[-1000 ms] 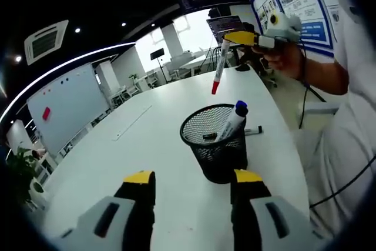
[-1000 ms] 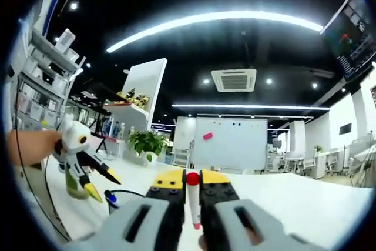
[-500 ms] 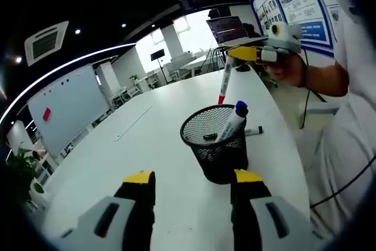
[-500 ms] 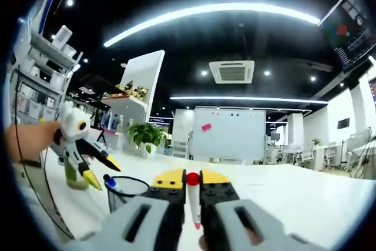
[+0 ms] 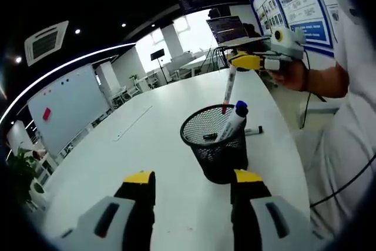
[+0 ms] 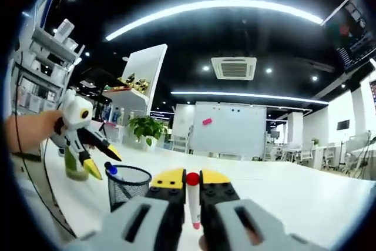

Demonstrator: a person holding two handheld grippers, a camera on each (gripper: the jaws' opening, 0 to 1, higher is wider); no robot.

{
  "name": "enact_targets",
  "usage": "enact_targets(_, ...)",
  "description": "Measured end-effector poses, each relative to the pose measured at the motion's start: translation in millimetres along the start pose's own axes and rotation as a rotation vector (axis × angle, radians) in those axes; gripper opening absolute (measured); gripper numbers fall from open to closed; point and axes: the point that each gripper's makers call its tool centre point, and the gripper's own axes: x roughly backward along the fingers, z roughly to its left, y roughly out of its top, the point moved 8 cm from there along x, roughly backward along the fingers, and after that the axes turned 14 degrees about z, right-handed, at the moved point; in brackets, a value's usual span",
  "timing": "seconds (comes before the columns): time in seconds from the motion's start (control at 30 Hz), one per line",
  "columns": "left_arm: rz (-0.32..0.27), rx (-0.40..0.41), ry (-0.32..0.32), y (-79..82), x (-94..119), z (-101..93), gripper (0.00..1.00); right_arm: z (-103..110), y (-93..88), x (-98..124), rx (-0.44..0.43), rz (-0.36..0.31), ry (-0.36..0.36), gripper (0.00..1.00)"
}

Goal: Pick up the whiteboard markers from the pen holder and place them facing the whiteboard neatly

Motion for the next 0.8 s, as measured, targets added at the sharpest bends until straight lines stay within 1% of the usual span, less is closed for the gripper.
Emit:
enact_targets(0.17,0.000,0.000,-0.001,0.3,0.0,-0.5,0.53,-3.0,-3.6,1.5,-0.020,-0.004,-0.013,0.08)
enact_targets(0.27,0.000,-0.001,-0.001,0.4,0.1,-0.9,0.53,-2.8,-5.2,2.6,-0.016,-0.003,-0.025,0.08)
enact_targets(0.57,-0.001,0.000,-0.002,0.9,0.6,-2.0,0.53,-1.7,-10.3,1.4,-0.017,0.014,-0.023,0.08)
enact_targets(0.8,-0.001,-0.001,-0.001,1.4,1.1,-3.3,0.53,5.2,-17.1,-0.5,-0.010,0.035,-0.016,0.08)
